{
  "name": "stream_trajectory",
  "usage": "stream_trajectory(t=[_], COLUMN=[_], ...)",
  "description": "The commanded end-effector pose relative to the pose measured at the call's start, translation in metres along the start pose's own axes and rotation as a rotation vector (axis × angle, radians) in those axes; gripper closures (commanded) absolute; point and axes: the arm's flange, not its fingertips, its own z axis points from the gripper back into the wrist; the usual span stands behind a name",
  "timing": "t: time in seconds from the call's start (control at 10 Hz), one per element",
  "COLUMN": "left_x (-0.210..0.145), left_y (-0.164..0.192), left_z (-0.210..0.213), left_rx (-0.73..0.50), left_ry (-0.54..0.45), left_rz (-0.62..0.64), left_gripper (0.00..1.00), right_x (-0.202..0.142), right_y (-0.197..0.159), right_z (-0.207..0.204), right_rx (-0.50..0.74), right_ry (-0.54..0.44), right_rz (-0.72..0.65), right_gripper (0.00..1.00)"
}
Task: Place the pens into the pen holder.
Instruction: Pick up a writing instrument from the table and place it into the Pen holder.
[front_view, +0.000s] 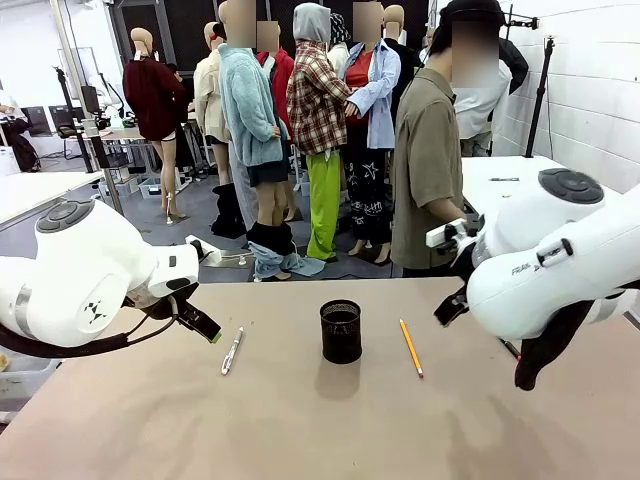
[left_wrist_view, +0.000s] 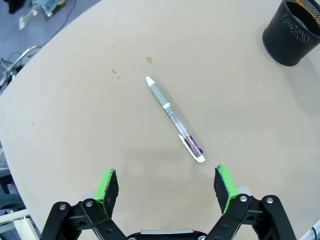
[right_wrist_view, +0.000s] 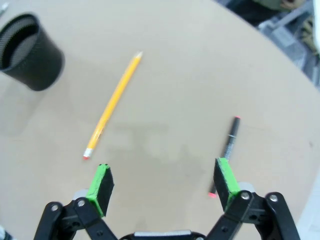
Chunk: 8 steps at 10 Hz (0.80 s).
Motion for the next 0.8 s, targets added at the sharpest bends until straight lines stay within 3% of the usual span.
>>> stream_trajectory(t=[0.0,0.4,0.7], left_x=[0.0,0.0,0.0], left_y=[0.001,0.001,0.001], left_z=[0.0,0.0,0.0], left_rx=[0.0,0.0,0.0], left_ry=[0.0,0.0,0.0], left_rz=[0.003,0.003,0.003], left_gripper=[0.0,0.0,0.0], right_x=[0.013,0.035,0.035], right_y=[-0.021,-0.075,-0.088], right_z=[0.006,-0.038,-0.078], right_rx=[-0.04,-0.051,-0.046], right_ry=[0.05,0.295,0.425], right_rz=[-0.074,-0.104,-0.095], right_gripper=[0.0,0.0,0.0])
